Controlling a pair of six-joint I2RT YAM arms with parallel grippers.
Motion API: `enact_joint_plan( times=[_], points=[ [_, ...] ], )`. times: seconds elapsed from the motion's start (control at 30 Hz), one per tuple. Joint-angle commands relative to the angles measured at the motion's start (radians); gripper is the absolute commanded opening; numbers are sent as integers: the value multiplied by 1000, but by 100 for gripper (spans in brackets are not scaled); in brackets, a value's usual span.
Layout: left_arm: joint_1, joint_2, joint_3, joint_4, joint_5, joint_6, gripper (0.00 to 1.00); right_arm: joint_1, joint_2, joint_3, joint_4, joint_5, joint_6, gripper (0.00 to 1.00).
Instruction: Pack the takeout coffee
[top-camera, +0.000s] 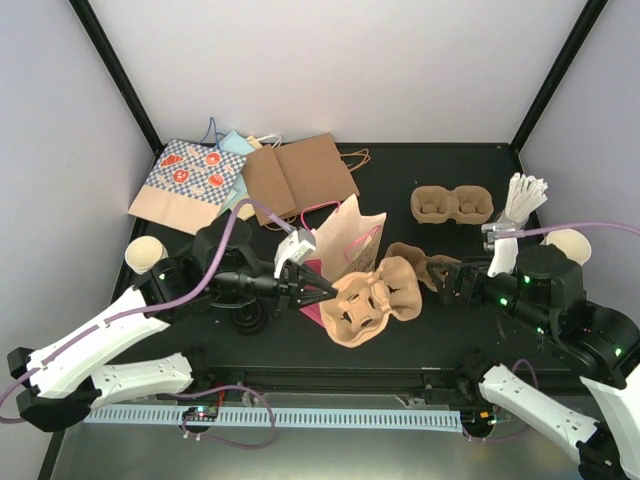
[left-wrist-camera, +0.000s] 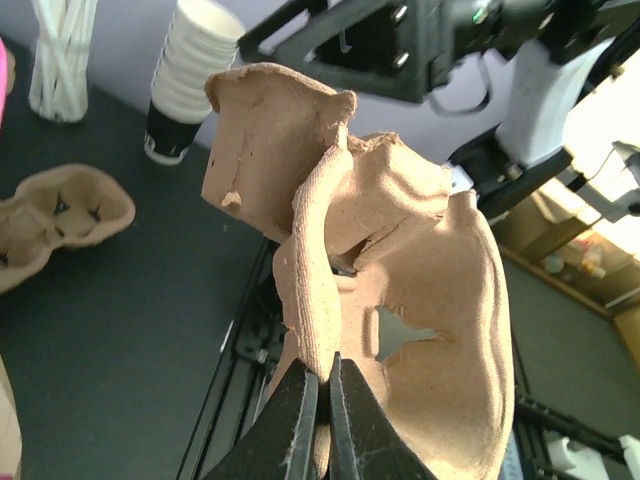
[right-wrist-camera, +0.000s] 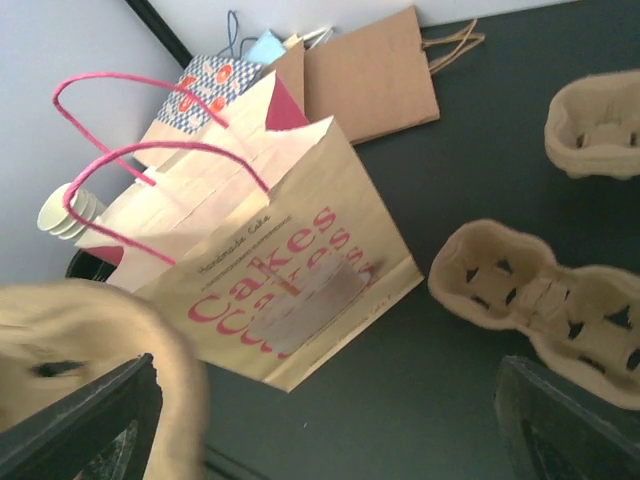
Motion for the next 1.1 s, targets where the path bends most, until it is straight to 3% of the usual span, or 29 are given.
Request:
enact_joint_plan(
  times=[0.0,0.2,0.37,0.53,0.77,1.07],
  points=[
    [-36,13,-6,-90,-102,90,2,-3,5,72,-90,-91,-13,90],
    [-51,83,73,-233,-211,164,2,-4,98,112,-111,-375,-36,80],
    [-63,139,151,-350,-286,198,1,-1,88,48,-2,-492,5,76],
    [-68,162,196,-391,-293,197,2,7,75,-50,66,-498,37,75],
    [-72,233,352,-619,-341,195,2,40,22,-212,224,-502,87,76],
    [-106,327,487,-822,-484,218,2,221,-25,-374,493,-369,190,83]
  ],
)
